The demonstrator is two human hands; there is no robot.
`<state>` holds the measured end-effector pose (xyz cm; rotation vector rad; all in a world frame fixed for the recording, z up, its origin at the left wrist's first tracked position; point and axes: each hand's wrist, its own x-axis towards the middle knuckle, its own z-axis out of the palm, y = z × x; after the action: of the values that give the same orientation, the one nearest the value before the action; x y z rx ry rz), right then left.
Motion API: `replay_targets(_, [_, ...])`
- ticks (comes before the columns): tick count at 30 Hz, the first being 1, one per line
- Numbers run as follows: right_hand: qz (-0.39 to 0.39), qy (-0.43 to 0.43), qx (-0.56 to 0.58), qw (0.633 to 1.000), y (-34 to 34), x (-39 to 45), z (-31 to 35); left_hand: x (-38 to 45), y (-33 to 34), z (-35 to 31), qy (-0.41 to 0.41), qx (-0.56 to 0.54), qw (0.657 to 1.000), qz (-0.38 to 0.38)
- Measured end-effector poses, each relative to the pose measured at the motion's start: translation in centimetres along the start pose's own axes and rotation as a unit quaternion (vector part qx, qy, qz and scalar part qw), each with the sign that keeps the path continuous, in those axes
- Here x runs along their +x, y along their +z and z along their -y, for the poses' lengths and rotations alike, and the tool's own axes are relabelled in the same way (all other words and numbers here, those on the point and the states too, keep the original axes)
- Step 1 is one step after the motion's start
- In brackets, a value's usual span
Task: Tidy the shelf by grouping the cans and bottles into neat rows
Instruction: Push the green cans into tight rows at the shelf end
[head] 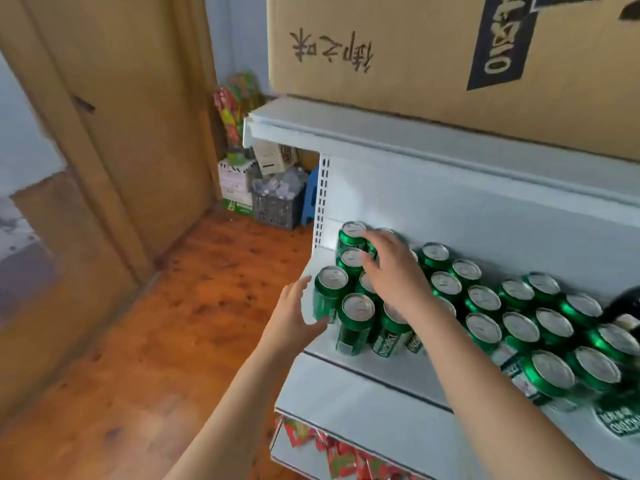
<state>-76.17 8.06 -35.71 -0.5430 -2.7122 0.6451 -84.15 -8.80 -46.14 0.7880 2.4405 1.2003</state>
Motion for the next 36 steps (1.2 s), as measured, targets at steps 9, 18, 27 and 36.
replay_targets(9, [0.178, 0.011, -0.103, 0.978, 4.1, 6.8, -3.3, 6.1, 2.9, 3.5, 0.196, -0.078, 0.975, 0.072])
replay_targets(18, [0.192, 0.016, -0.081, 0.978, 4.6, 7.7, -5.0, 10.3, 4.8, 7.5, 0.274, -0.030, 0.960, 0.045])
replay_targets(27, [0.078, -0.043, -0.261, 0.961, 5.9, 8.3, -4.5, 10.1, 5.1, 7.4, 0.259, 0.084, 0.962, -0.008])
replay_targets(36, [0.139, -0.064, -0.163, 0.975, 3.9, 5.1, -0.5, 9.5, 4.9, 7.2, 0.288, 0.117, 0.950, -0.020])
